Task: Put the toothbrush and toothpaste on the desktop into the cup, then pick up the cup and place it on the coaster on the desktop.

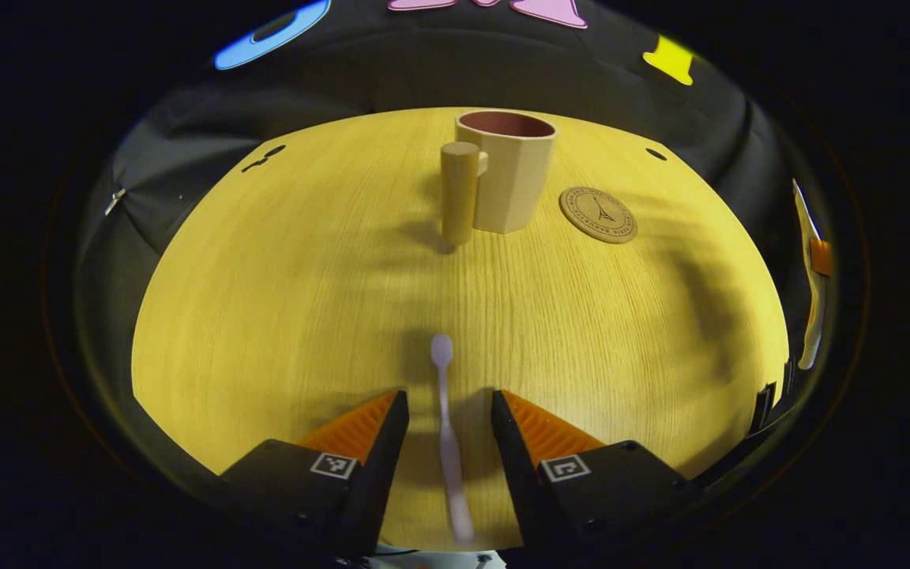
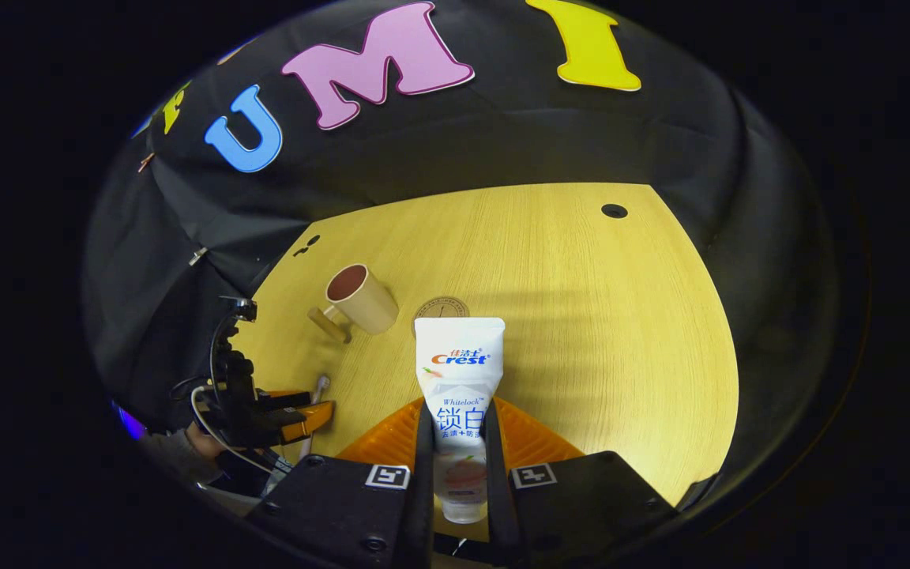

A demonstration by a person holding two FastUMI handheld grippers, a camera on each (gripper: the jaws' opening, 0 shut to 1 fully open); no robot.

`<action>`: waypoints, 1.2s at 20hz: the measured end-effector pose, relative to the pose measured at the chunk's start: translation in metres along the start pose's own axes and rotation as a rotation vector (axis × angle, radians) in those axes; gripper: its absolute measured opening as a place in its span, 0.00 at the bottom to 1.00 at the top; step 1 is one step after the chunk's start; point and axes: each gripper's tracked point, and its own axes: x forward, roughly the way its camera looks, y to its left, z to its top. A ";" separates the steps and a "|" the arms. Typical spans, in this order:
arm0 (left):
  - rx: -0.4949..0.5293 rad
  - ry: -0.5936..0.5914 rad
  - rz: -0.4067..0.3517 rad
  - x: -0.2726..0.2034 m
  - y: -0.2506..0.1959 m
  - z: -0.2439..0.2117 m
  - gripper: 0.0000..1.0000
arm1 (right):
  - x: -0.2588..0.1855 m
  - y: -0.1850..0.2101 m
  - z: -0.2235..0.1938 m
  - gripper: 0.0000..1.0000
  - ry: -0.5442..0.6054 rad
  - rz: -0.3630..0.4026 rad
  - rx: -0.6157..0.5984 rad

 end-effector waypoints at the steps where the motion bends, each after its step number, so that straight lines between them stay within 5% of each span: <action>1: 0.009 0.005 -0.008 0.000 -0.001 0.001 0.67 | 0.001 0.000 -0.001 0.31 -0.002 -0.001 0.002; 2: 0.012 0.011 -0.008 0.001 -0.003 0.001 0.54 | 0.001 -0.001 0.000 0.31 -0.004 -0.002 0.002; 3: 0.012 0.011 -0.005 0.001 -0.004 0.002 0.55 | 0.001 -0.001 -0.001 0.31 -0.008 -0.003 0.003; 8: 0.004 0.002 0.021 0.004 0.002 0.003 0.32 | -0.003 -0.002 0.003 0.31 -0.032 -0.015 0.018; 10: -0.016 -0.028 0.027 0.003 0.003 0.005 0.08 | -0.006 -0.002 0.002 0.32 -0.043 -0.021 0.025; 24: -0.112 -0.227 -0.215 -0.053 0.002 0.033 0.06 | -0.016 0.026 0.005 0.27 -0.118 -0.026 0.021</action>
